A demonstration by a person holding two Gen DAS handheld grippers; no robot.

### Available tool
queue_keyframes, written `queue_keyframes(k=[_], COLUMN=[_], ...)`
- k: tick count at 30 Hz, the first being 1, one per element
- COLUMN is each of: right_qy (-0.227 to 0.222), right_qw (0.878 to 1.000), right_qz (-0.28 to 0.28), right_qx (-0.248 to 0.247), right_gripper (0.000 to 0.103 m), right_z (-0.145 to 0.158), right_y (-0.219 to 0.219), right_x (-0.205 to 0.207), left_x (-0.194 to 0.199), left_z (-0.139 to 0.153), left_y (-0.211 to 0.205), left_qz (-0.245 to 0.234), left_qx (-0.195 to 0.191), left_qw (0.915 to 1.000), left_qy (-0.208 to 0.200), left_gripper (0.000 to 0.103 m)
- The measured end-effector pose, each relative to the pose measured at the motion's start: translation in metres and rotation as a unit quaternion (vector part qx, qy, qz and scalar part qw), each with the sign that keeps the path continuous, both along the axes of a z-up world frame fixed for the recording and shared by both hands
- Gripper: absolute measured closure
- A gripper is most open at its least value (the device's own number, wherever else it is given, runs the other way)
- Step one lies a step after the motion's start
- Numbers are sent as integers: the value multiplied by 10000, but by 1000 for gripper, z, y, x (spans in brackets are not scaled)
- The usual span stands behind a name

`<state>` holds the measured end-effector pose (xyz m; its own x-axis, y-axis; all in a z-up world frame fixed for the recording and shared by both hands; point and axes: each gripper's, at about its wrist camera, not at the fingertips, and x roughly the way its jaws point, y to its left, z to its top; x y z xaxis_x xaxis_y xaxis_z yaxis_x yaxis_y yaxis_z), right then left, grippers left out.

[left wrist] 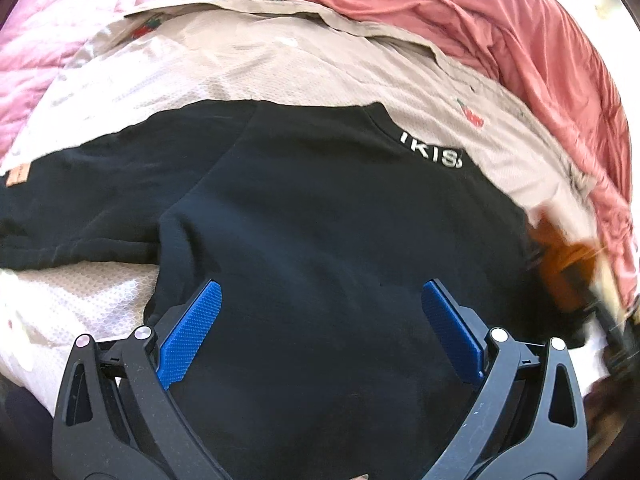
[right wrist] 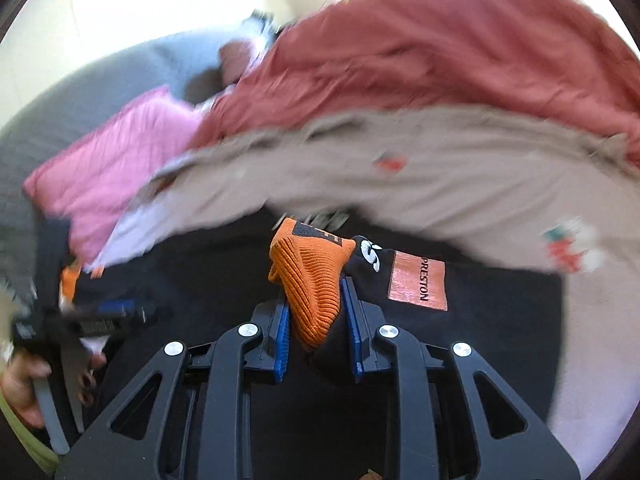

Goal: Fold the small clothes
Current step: 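Carry the cuff with the right tool across the sweatshirt body and release, then grasp the orange cuff of the other sleeve with the left tool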

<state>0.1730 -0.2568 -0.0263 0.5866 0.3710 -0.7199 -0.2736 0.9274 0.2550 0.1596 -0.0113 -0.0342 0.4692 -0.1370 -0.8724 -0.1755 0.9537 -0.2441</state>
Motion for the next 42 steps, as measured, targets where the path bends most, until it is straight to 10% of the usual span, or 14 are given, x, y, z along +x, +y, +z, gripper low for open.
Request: queue_keyframes(k=[6, 13, 17, 20, 25, 30, 42], right_qy=[930, 161, 378, 514, 584, 643, 753], right_qw=[9936, 9957, 9903, 9857, 9838, 9764, 9529], right_qz=[601, -419, -1229, -1426, -1460, -1696, -2300], right_qx=[227, 811, 519, 739, 856, 1168, 1827], right_gripper=[51, 35, 34, 34, 34, 34, 34], right_z=[-32, 20, 11, 9, 6, 3, -3], right_y=[33, -45, -81, -95, -97, -114, -157], right_x=[-10, -9, -4, -5, -1, 2, -1], left_x=[-1, 3, 11, 17, 24, 29, 38], left_z=[-10, -5, -16, -32, -40, -36, 48], left_y=[3, -30, -69, -90, -117, -120, -60], left_qz=[86, -303, -696, -781, -766, -626, -613], left_qx=[-762, -907, -1075, -1222, -825, -235, 259], left_qw=[9968, 9953, 9910, 9871, 9913, 9964, 9958], left_qy=[234, 149, 388, 684, 682, 523, -633], left_gripper=[9, 12, 42, 46, 46, 100, 101])
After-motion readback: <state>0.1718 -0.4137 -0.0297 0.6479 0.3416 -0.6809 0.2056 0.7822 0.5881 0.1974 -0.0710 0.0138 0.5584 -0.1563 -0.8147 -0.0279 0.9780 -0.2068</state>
